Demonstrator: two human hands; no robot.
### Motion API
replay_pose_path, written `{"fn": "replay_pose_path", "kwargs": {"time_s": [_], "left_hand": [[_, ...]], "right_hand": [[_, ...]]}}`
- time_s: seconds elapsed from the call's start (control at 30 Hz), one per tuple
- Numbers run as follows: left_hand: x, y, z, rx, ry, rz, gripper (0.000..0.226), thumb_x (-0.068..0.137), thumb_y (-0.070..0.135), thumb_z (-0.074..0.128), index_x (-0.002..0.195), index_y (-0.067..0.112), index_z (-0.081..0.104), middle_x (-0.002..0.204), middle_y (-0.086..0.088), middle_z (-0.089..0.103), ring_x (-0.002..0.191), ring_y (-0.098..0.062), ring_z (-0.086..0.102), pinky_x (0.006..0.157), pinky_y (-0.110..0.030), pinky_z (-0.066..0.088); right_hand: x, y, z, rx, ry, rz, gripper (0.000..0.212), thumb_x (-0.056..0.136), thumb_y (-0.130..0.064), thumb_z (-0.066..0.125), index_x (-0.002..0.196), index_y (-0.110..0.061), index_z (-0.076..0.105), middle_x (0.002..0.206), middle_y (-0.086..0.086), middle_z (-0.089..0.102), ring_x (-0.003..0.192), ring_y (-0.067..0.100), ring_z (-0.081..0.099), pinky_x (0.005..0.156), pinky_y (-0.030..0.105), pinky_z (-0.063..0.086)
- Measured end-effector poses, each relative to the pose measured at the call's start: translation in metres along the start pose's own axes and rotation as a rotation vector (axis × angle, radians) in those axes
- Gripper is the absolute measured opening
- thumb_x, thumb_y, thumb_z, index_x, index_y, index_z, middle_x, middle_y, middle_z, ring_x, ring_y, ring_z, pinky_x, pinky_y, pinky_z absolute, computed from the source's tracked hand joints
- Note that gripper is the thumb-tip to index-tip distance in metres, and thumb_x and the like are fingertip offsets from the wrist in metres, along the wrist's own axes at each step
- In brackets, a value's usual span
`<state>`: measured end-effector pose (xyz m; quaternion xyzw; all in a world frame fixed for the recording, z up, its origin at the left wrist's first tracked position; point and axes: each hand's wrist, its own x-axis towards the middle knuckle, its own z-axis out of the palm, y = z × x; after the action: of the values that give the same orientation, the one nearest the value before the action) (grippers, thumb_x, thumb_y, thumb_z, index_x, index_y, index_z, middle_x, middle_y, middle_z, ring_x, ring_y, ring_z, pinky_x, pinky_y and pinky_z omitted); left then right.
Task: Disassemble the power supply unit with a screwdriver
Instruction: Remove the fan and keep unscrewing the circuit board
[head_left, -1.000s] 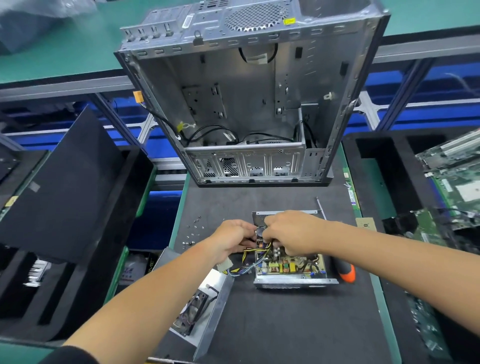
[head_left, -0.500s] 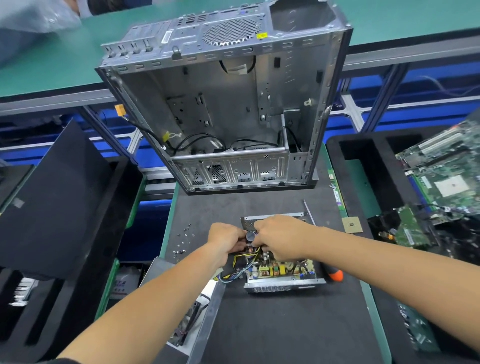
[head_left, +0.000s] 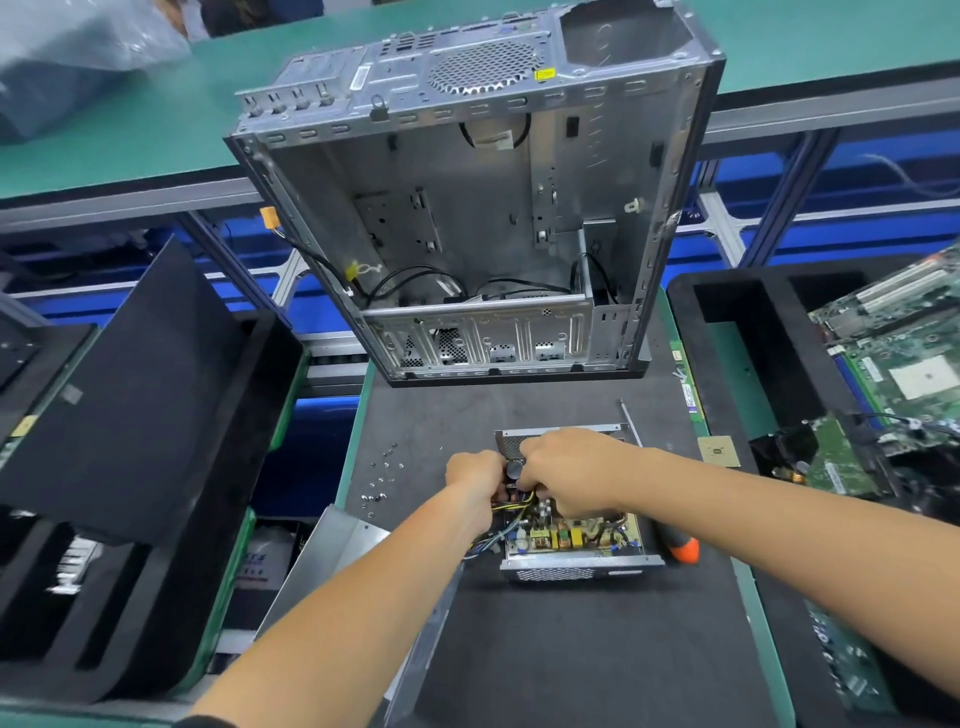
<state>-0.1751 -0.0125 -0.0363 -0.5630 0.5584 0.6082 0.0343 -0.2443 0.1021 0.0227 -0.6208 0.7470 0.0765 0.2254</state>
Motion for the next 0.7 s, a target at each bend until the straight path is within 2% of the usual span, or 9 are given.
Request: {"fn": "replay_pose_path", "kwargs": {"time_s": [0.1,0.2,0.33,0.47,0.57,0.63,0.7], "left_hand": [[0.005,0.003,0.002,0.025,-0.044,-0.028,0.012,0.081,-0.002,0.047,0.072,0.000,0.056,0.059,-0.012,0.051,0.046,-0.021,0.039,0.050,-0.027,0.034],[0.009,0.007,0.002,0.068,-0.065,-0.029,0.018,0.082,-0.002,0.049,0.066,0.001,0.054,0.050,-0.010,0.049,0.040,-0.020,0.040,0.048,-0.025,0.037],[0.011,0.014,-0.001,0.138,-0.106,-0.009,0.023,0.086,-0.002,0.047,0.063,0.003,0.051,0.034,-0.003,0.047,0.026,-0.014,0.037,0.034,-0.015,0.033],[0.012,0.017,-0.005,0.160,-0.154,-0.013,0.026,0.087,-0.005,0.044,0.064,0.004,0.052,0.036,-0.004,0.050,0.028,-0.010,0.034,0.031,-0.013,0.030],[0.011,0.019,-0.006,0.174,-0.169,-0.005,0.024,0.085,-0.008,0.045,0.065,0.003,0.053,0.043,-0.006,0.052,0.028,-0.009,0.035,0.031,-0.014,0.030],[0.010,0.020,-0.007,0.181,-0.188,0.004,0.025,0.084,-0.011,0.044,0.064,0.002,0.052,0.044,-0.008,0.052,0.024,-0.010,0.036,0.030,-0.013,0.029],[0.010,0.020,-0.009,0.162,-0.210,-0.007,0.027,0.087,-0.011,0.038,0.066,0.002,0.050,0.037,-0.006,0.048,0.023,-0.010,0.036,0.030,-0.014,0.029]], "right_hand": [[0.000,0.000,0.000,0.007,-0.002,-0.003,0.026,0.092,-0.013,0.053,0.112,-0.015,0.068,0.097,0.002,0.047,0.090,0.028,0.058,0.065,0.034,0.044],[0.000,0.001,-0.001,0.022,-0.006,-0.004,0.026,0.092,-0.013,0.053,0.113,-0.016,0.068,0.098,0.002,0.048,0.091,0.028,0.058,0.067,0.035,0.046],[0.000,0.000,-0.002,0.010,-0.023,-0.002,0.021,0.091,-0.012,0.053,0.106,-0.014,0.068,0.095,0.002,0.046,0.091,0.029,0.058,0.067,0.036,0.047],[0.001,0.000,-0.004,-0.007,-0.048,0.008,0.023,0.092,-0.012,0.053,0.110,-0.014,0.068,0.105,0.005,0.053,0.094,0.029,0.059,0.071,0.038,0.051],[-0.002,0.001,-0.011,0.029,-0.066,-0.013,0.025,0.093,-0.015,0.052,0.115,-0.016,0.065,0.110,0.006,0.058,0.100,0.029,0.059,0.081,0.040,0.052],[-0.008,0.008,-0.022,0.222,0.026,0.040,0.026,0.089,-0.015,0.053,0.109,-0.018,0.068,0.107,0.004,0.067,0.098,0.025,0.060,0.082,0.036,0.051],[-0.016,0.029,-0.037,0.360,0.244,0.261,0.015,0.083,-0.015,0.052,0.085,-0.014,0.066,0.086,0.006,0.069,0.083,0.026,0.062,0.071,0.032,0.051]]}}
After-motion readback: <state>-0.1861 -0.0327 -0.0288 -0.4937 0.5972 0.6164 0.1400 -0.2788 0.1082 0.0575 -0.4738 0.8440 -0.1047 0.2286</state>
